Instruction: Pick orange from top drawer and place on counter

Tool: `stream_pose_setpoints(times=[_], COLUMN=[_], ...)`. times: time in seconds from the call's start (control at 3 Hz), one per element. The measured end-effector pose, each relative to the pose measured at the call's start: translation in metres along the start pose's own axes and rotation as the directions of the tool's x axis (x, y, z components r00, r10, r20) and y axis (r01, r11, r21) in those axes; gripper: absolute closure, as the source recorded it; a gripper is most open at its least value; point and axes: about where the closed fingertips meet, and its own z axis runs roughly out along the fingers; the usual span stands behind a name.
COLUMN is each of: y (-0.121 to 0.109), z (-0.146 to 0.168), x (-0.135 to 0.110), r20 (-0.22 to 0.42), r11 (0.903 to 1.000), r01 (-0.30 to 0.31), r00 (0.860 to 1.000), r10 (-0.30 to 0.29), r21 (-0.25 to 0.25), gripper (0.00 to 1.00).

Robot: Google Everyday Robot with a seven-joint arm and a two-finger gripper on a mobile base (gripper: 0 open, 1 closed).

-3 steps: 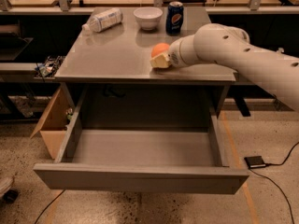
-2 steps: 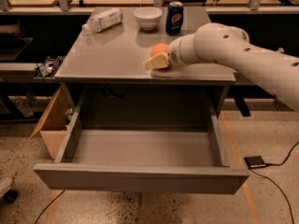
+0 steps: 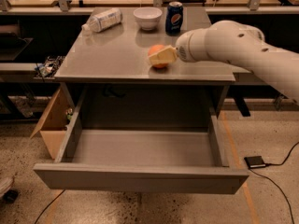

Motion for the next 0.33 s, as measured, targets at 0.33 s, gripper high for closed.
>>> stream_pose_setpoints(times=[0.33], y=[-0.0242], z=[-0.0354], x=[0.0005], r20=[0.038], r11=[0.9960], r01=[-0.031], r00=[0.999], r10=[0.028], r21=[0.083], gripper=[0.00])
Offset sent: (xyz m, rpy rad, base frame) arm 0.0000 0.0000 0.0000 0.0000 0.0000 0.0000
